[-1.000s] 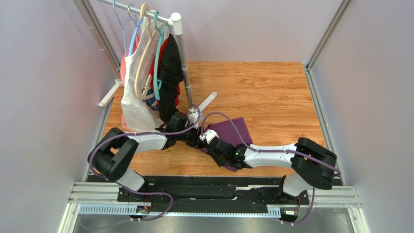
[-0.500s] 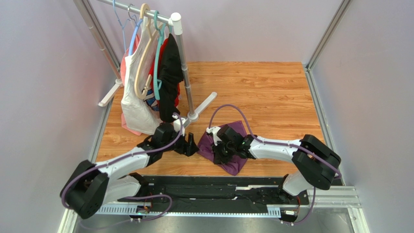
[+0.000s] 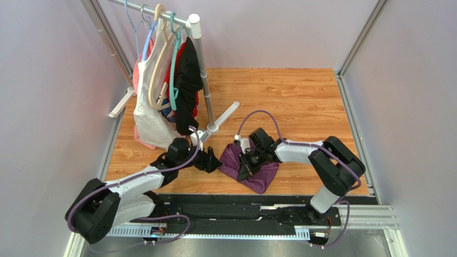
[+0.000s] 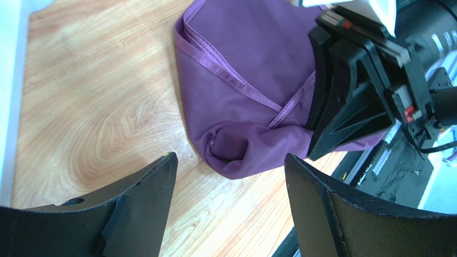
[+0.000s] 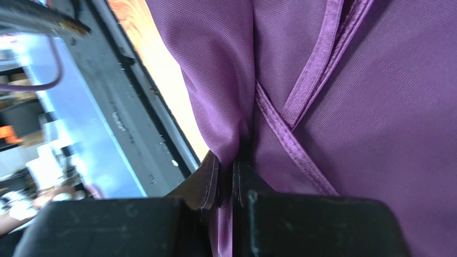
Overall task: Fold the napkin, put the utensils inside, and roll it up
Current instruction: Roll the napkin with the utensil
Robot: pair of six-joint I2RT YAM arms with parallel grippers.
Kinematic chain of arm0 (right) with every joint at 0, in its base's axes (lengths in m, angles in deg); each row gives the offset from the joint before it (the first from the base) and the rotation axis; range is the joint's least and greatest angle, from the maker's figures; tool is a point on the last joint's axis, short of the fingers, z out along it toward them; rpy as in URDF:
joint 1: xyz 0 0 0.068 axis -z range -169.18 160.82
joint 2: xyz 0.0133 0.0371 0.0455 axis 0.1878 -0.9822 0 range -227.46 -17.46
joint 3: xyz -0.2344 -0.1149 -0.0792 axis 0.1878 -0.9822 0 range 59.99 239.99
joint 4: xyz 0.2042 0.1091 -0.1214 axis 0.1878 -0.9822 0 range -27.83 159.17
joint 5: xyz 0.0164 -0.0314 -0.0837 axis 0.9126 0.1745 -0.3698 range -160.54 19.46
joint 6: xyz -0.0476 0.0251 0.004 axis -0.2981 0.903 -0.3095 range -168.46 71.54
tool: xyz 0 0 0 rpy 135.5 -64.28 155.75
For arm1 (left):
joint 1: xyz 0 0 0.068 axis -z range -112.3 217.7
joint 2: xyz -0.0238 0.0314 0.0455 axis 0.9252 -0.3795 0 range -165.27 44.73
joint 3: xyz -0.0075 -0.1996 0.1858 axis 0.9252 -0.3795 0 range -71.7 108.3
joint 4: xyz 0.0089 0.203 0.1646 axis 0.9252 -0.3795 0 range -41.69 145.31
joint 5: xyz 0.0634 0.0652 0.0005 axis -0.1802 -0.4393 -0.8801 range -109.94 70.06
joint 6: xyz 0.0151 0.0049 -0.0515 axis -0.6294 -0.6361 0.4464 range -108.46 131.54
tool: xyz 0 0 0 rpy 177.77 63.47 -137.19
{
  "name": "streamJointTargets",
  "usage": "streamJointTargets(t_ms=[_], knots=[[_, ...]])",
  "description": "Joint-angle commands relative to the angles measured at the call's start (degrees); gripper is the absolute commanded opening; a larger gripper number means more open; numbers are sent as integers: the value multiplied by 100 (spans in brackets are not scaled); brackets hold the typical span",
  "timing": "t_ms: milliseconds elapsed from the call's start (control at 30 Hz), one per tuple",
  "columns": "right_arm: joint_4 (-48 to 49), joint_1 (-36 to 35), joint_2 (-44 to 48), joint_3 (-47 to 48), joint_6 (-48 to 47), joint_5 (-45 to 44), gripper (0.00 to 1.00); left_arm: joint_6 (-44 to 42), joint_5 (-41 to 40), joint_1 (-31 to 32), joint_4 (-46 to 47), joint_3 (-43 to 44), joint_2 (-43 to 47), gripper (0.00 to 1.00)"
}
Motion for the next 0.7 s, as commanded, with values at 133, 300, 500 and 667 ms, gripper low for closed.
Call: streamJointTargets(t_ms=[133,300,500,667], knots=[[-194,499,-775,416,-319,1118,0,123,378,-25,1012,47,-604,82],[-229,675,-1013,574,-354,1294,0,194,528,-25,1435,74,-1070,77],[-300,746,-1311,698,-407,1347,0,194,660,-25,1681,188,-1361,57],[-300,755,-1391,742,-433,1382,0,132,633,-25,1726,293,-1536,48]])
